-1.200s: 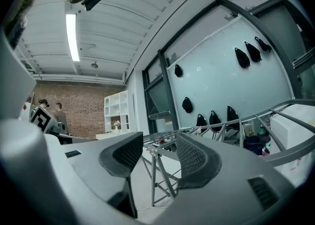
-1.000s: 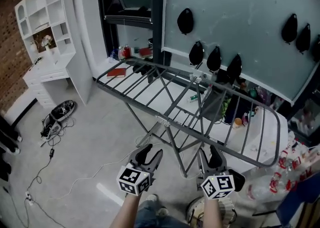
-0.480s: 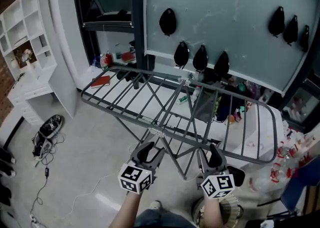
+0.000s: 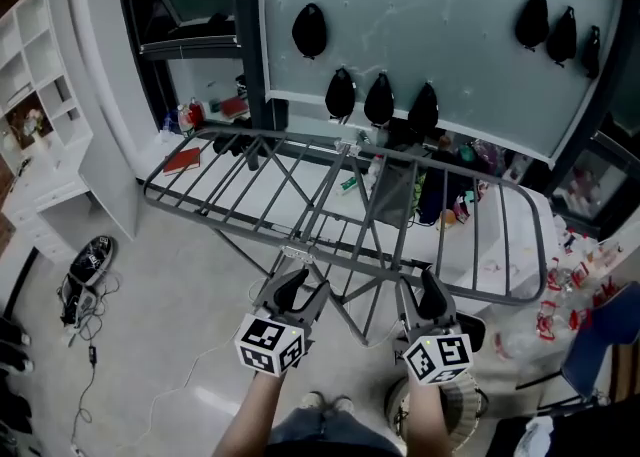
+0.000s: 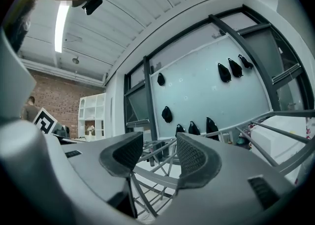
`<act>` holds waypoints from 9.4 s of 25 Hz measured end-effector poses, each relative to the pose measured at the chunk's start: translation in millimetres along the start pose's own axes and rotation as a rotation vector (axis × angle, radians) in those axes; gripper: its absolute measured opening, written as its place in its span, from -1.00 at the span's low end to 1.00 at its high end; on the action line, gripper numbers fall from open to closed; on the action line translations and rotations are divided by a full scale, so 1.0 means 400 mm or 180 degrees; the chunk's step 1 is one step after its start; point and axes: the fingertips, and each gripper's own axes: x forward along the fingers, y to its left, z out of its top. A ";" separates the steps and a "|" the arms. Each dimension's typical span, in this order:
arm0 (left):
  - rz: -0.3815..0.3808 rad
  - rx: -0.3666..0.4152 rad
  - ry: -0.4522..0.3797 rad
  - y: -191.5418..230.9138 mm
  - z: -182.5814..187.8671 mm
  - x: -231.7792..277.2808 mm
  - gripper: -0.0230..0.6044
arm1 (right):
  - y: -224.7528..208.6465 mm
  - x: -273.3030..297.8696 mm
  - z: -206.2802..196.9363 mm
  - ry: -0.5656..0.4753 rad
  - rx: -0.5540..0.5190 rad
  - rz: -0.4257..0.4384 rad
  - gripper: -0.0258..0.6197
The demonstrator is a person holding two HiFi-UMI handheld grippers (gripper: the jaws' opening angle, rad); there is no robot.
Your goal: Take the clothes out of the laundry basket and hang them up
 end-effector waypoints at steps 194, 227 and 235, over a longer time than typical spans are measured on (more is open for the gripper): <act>0.0993 0.0341 0.0079 0.521 0.152 -0.013 -0.79 | 0.333 0.534 0.044 0.0380 -0.1198 0.1133 -0.85; 0.0132 0.0376 0.1068 1.062 0.085 0.695 -0.78 | 0.036 1.287 -0.203 0.1566 -0.1220 -0.0588 -0.83; 0.0060 0.0294 0.1441 1.066 0.032 0.651 -0.27 | 0.024 1.257 -0.222 0.1771 -0.1177 -0.0673 -0.43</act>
